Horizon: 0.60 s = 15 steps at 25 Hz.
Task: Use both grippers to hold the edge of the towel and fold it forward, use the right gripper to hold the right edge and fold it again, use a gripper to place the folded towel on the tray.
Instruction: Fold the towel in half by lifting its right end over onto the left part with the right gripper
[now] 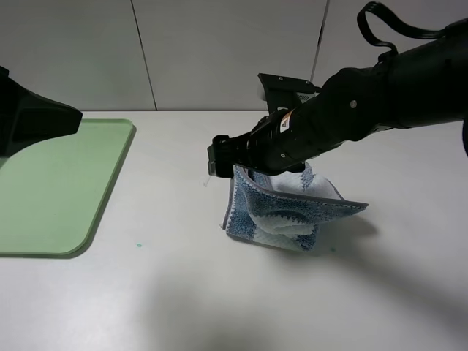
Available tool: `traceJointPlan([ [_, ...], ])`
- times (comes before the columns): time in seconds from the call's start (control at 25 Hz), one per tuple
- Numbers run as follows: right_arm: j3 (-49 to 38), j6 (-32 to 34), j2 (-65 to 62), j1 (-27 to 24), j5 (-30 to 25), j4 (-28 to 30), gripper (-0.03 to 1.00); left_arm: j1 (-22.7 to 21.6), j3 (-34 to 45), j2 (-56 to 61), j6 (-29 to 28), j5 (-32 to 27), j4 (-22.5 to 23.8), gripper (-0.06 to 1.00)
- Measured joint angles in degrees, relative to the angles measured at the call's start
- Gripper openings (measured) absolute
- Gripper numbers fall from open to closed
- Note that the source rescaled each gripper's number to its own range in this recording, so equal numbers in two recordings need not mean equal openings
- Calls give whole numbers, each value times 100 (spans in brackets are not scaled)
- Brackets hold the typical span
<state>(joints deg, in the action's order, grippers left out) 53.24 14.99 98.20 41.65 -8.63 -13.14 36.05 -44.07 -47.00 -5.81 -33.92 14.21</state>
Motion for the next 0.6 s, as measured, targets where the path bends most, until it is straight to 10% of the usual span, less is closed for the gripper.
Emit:
traceJointPlan([
  [0.6, 0, 20, -263, -741, -1315, 582, 100, 0, 0, 0, 0, 0, 0, 100],
])
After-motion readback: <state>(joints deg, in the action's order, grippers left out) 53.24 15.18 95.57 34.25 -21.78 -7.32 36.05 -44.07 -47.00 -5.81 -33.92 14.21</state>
